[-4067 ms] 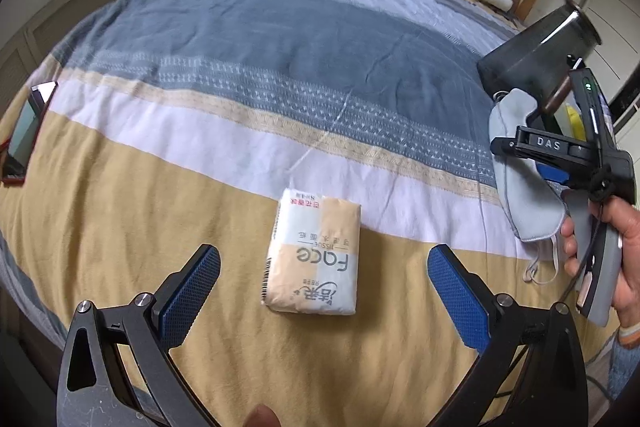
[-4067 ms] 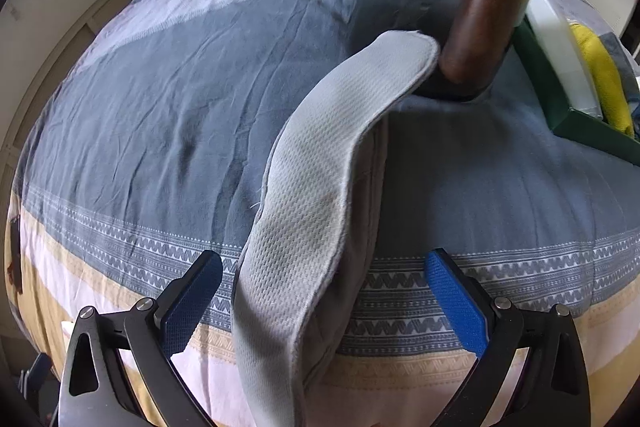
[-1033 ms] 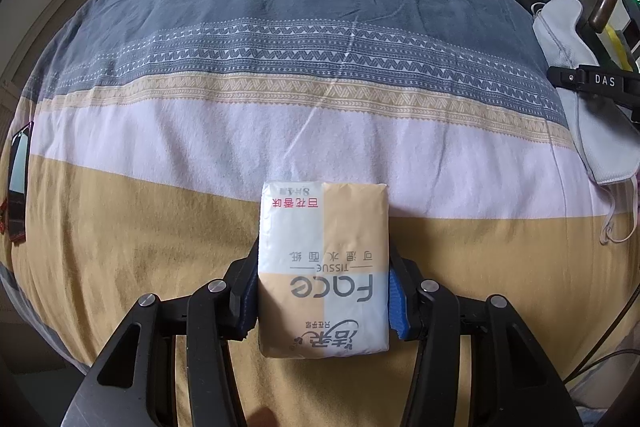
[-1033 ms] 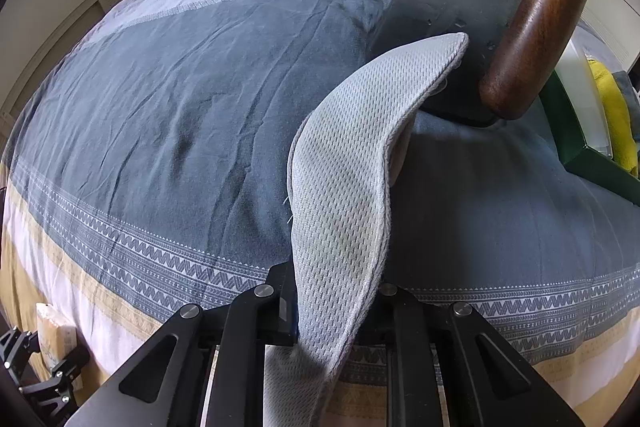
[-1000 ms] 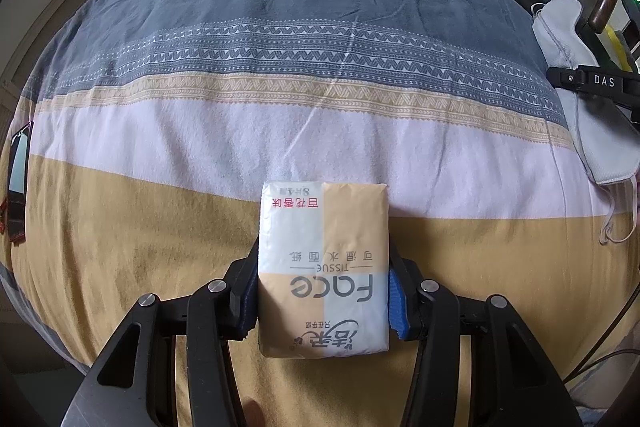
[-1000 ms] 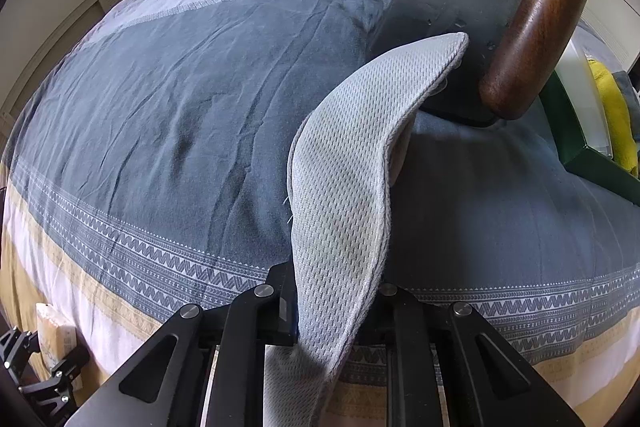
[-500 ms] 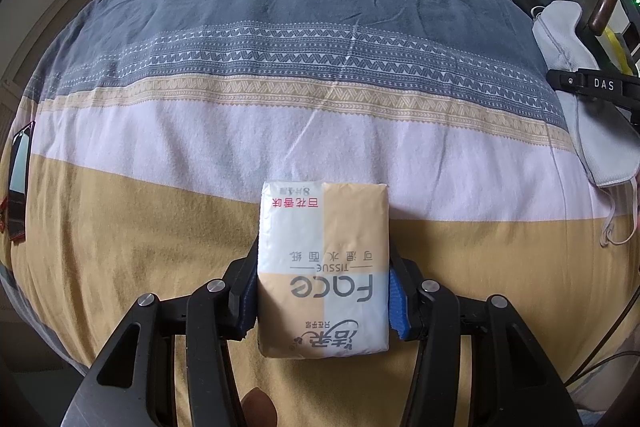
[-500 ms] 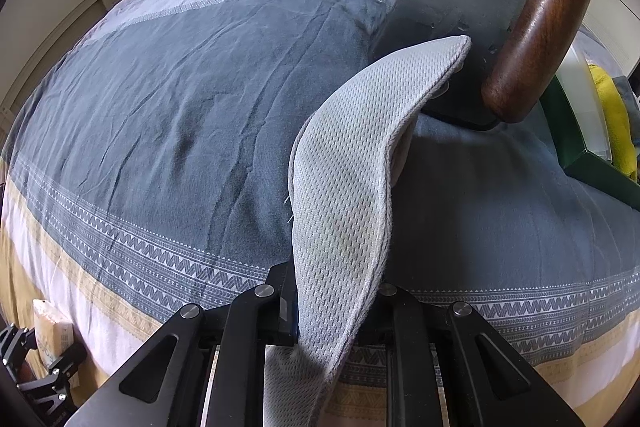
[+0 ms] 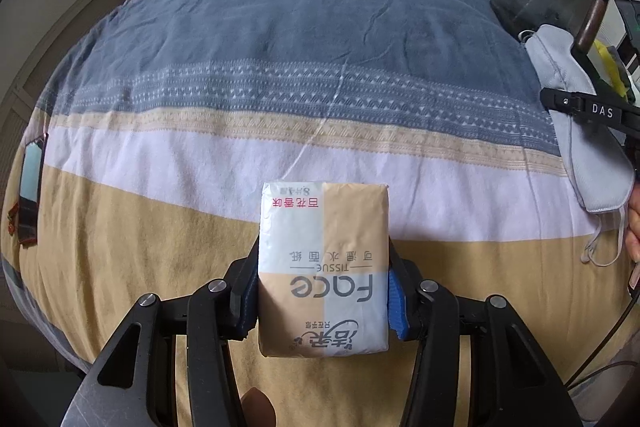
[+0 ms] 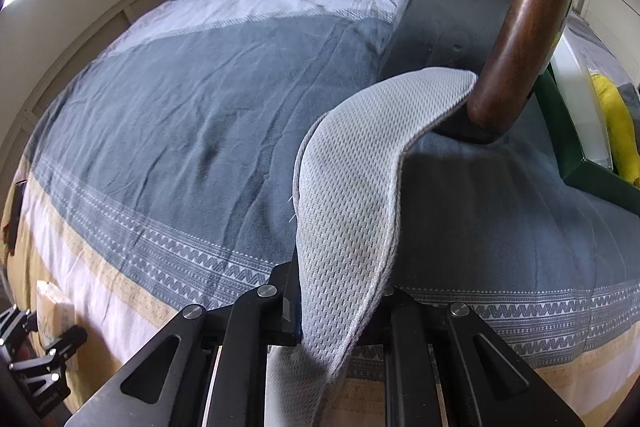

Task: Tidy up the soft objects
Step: 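Lift the eye mask with the right tool while the left tool lifts the tissue pack, then carry the grey eye mask and Face tissue pack over the green tray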

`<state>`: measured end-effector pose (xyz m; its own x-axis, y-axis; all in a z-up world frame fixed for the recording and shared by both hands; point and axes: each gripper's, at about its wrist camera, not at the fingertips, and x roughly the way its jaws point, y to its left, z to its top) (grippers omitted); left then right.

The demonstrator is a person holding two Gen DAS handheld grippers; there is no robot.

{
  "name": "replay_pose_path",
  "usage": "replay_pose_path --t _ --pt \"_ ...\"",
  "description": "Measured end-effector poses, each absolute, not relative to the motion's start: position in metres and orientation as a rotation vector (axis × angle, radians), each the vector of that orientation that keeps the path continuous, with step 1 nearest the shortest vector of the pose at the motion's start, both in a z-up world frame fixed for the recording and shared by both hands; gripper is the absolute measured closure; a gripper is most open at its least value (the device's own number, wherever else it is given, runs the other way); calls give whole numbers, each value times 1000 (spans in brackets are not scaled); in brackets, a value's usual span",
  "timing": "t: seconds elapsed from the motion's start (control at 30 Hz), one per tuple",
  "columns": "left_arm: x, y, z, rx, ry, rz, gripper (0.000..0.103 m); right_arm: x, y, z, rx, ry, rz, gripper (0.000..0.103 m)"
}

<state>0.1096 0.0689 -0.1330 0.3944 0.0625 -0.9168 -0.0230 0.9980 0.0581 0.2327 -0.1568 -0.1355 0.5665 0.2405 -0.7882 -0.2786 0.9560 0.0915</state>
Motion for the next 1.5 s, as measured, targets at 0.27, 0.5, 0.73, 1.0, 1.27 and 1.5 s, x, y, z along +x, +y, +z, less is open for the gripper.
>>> replay_pose_path --t 0.27,0.5,0.73,1.0,1.27,1.5 --pt "104 33 -101 70 1109 3 58 200 -178 -113 -46 841 402 89" --pt "100 -13 -74 101 1050 -105 58 155 -226 -88 -57 785 421 89" --pt "98 -80 -48 146 1008 -248 58 116 -304 -66 -61 750 330 89" --pt "110 -173 -18 204 951 -413 58 85 -413 -34 -114 717 176 89" --pt "138 -262 8 243 852 -495 58 99 -470 7 -170 655 74 89" --pt "172 -315 10 246 821 -523 58 140 -499 26 -187 609 24 89"
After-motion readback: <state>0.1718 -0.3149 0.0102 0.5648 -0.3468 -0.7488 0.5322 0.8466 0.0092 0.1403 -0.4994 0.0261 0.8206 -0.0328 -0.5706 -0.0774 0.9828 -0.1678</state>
